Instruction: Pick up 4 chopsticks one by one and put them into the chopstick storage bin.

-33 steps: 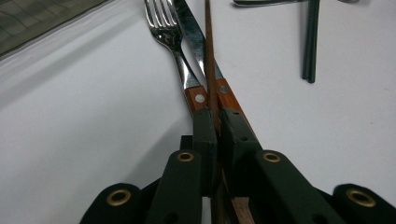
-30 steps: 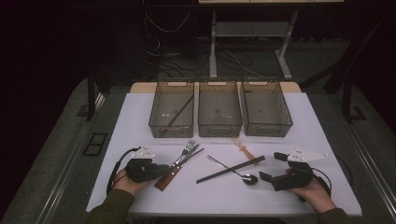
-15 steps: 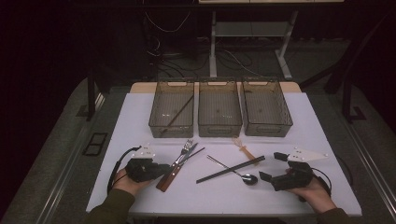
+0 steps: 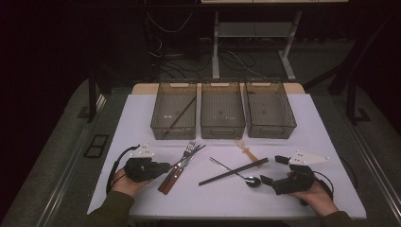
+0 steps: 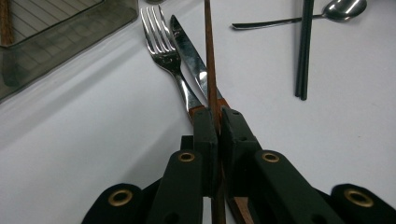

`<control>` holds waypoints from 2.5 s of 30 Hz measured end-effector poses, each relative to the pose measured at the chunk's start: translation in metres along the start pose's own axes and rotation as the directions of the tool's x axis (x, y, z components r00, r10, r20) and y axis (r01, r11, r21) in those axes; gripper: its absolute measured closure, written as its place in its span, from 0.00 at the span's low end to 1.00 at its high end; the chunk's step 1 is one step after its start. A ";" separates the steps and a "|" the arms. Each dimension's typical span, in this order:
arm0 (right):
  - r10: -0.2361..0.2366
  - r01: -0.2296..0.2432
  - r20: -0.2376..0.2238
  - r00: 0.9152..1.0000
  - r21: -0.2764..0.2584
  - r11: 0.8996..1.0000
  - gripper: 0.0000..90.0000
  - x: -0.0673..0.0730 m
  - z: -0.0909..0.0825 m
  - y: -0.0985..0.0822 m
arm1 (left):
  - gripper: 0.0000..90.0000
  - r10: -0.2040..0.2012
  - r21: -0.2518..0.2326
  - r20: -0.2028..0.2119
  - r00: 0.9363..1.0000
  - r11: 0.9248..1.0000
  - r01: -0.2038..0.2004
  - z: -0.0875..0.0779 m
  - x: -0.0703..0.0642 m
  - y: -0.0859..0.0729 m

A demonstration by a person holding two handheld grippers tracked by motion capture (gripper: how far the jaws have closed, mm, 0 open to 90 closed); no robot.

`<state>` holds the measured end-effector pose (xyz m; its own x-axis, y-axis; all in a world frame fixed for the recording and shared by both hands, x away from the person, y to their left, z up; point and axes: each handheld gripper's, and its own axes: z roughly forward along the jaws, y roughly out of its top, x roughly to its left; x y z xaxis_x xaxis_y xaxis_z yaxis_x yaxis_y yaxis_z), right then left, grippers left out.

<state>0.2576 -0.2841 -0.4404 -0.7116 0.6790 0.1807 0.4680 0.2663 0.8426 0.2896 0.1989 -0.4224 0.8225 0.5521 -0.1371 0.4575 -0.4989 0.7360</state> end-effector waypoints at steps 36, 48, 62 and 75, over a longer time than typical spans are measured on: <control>-0.007 0.006 0.051 0.999 0.020 1.000 0.01 -0.005 -0.003 -0.004 | 0.94 -0.070 -0.111 -0.013 0.997 0.992 0.068 -0.006 0.024 0.035; -0.005 0.004 0.053 0.999 0.016 1.000 0.01 -0.006 -0.004 -0.004 | 0.94 -0.065 -0.139 -0.008 0.998 0.988 0.063 -0.006 0.035 0.051; -0.006 0.005 0.052 0.999 0.011 1.000 0.01 -0.006 -0.004 -0.004 | 0.94 -0.059 -0.180 -0.048 0.997 0.982 0.050 -0.007 0.049 0.090; -0.005 0.004 0.050 0.999 0.012 1.000 0.01 -0.005 -0.004 -0.003 | 0.94 -0.095 -0.179 -0.111 0.989 0.981 0.074 0.003 0.071 0.119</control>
<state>0.2573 -0.2914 -0.4421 -0.6866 0.7112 0.1512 0.4712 0.2770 0.8374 0.4035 0.1762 -0.3465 0.7324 0.6680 -0.1319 0.4493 -0.3286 0.8307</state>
